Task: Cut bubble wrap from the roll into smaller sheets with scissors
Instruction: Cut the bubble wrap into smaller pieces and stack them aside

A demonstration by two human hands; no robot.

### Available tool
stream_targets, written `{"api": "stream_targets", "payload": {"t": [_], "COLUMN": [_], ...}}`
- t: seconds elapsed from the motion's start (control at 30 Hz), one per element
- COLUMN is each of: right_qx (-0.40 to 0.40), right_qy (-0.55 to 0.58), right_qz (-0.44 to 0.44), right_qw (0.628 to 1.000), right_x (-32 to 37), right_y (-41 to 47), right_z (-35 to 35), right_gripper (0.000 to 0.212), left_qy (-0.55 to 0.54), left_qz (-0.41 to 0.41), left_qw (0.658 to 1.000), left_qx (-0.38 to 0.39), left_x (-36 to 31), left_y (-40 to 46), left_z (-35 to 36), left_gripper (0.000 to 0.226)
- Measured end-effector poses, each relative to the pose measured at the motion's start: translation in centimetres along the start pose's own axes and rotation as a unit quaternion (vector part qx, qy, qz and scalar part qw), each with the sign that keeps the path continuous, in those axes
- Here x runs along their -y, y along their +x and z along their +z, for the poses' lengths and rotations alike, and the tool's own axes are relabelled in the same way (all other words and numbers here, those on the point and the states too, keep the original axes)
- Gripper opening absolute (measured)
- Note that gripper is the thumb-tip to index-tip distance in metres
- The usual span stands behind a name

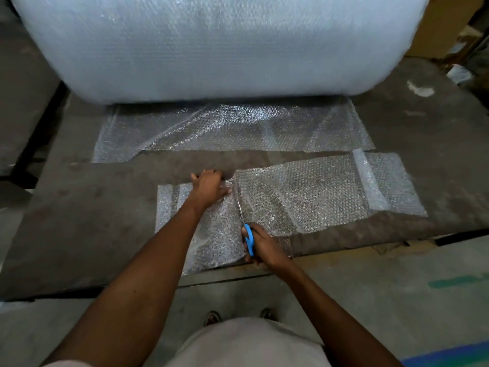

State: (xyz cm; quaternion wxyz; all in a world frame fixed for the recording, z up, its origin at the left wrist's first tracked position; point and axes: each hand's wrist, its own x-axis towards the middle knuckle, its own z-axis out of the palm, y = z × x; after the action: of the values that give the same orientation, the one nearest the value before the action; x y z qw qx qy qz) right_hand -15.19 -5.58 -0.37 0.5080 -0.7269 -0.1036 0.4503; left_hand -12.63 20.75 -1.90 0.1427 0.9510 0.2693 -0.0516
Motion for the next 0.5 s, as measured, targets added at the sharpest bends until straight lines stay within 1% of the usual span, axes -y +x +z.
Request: {"api": "stream_targets", "payload": {"t": [0.03, 0.1, 0.13, 0.2, 0.23, 0.27, 0.3, 0.33, 0.37, 0.4, 0.47, 0.5], "right_qx": [0.004, 0.013, 0.019, 0.028, 0.029, 0.03, 0.031, 0.028, 0.025, 0.024, 0.027, 0.028], "right_qy": [-0.003, -0.004, -0.004, -0.001, 0.003, 0.006, 0.007, 0.005, 0.003, -0.001, -0.014, -0.02], "right_qz": [-0.002, -0.006, -0.011, -0.026, -0.034, -0.042, -0.049, -0.058, -0.07, -0.085, -0.106, -0.115], "right_qw": [1.0, 1.0, 1.0, 0.999, 0.999, 0.999, 0.998, 0.998, 0.997, 0.996, 0.994, 0.993], "right_x": [-0.1, -0.2, -0.2, -0.2, -0.1, 0.0, 0.3, 0.4, 0.6, 0.7, 1.0, 1.2], "right_y": [0.1, 0.3, 0.3, 0.3, 0.4, 0.4, 0.5, 0.8, 1.0, 1.4, 2.0, 2.1], "right_z": [-0.1, -0.4, -0.5, -0.7, -0.7, -0.7, -0.7, -0.7, -0.7, -0.6, -0.5, -0.4], "right_gripper": [0.018, 0.026, 0.028, 0.03, 0.03, 0.029, 0.027, 0.023, 0.018, 0.016, 0.02, 0.022], "left_qy": [-0.015, -0.096, -0.152, -0.269, -0.315, -0.345, -0.364, -0.377, -0.387, -0.396, -0.417, -0.433], "left_qz": [0.001, 0.015, 0.031, 0.047, 0.04, 0.028, 0.017, 0.016, 0.02, 0.025, 0.027, 0.03], "left_qw": [1.0, 0.995, 0.987, 0.959, 0.944, 0.934, 0.927, 0.921, 0.917, 0.913, 0.903, 0.896], "left_qx": [0.006, 0.024, 0.04, 0.073, 0.087, 0.092, 0.092, 0.092, 0.093, 0.095, 0.097, 0.098], "left_x": [0.5, 1.8, 2.4, 3.0, 3.0, 2.9, 2.9, 2.8, 2.7, 2.6, 2.5, 2.6], "left_y": [0.5, 1.0, 1.0, 0.8, 0.7, 0.5, 0.4, 0.1, 0.0, -0.2, -0.8, -0.9], "left_z": [0.0, 0.1, 0.0, -0.3, -0.6, -1.1, -1.4, -1.9, -2.0, -2.2, -2.7, -2.7], "left_gripper": [0.053, 0.048, 0.05, 0.052, 0.056, 0.066, 0.078, 0.081, 0.073, 0.06, 0.036, 0.032]}}
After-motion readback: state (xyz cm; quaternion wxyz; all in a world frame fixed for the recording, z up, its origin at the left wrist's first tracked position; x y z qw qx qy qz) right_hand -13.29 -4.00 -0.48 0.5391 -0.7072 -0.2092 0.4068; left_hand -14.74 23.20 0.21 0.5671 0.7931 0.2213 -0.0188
